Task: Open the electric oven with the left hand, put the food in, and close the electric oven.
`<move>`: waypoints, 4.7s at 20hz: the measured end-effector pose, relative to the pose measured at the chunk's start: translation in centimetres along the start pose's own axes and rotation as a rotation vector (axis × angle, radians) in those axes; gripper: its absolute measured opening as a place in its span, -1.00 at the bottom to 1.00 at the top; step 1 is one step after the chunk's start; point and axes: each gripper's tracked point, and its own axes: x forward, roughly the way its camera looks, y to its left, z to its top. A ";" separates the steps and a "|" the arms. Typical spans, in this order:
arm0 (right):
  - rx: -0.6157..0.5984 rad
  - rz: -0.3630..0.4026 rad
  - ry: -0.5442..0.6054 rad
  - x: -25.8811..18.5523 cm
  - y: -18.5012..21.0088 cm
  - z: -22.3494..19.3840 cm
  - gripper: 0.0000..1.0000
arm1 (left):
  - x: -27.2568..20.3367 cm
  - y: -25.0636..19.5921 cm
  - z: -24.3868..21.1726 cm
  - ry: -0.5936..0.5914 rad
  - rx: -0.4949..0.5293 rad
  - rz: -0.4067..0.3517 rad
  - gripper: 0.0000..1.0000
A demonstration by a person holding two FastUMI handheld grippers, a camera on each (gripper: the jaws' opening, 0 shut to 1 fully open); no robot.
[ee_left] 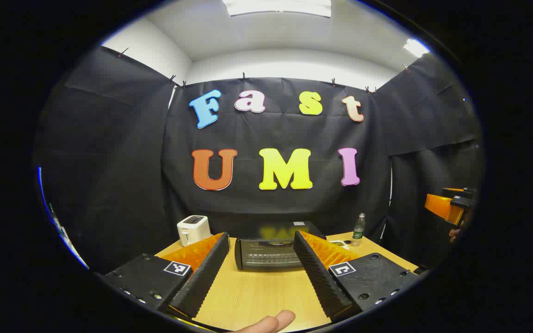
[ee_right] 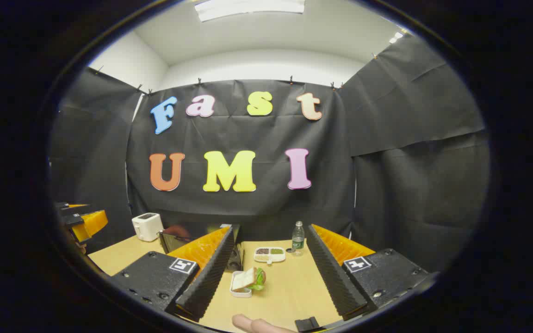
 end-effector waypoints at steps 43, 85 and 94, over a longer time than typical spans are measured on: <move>0.017 -0.027 -0.105 0.6 -7.4 -2.4 0.92 | 28.0 -3.6 -17.0 0.388 -0.032 -0.048 0.87; 0.067 -0.044 0.009 2.8 -9.5 -6.8 0.92 | 27.6 -3.0 -19.6 0.450 -0.010 -0.014 1.00; 0.060 -0.037 -0.009 1.0 -8.5 -5.9 0.99 | 21.7 -3.1 -21.2 0.480 -0.003 -0.035 0.99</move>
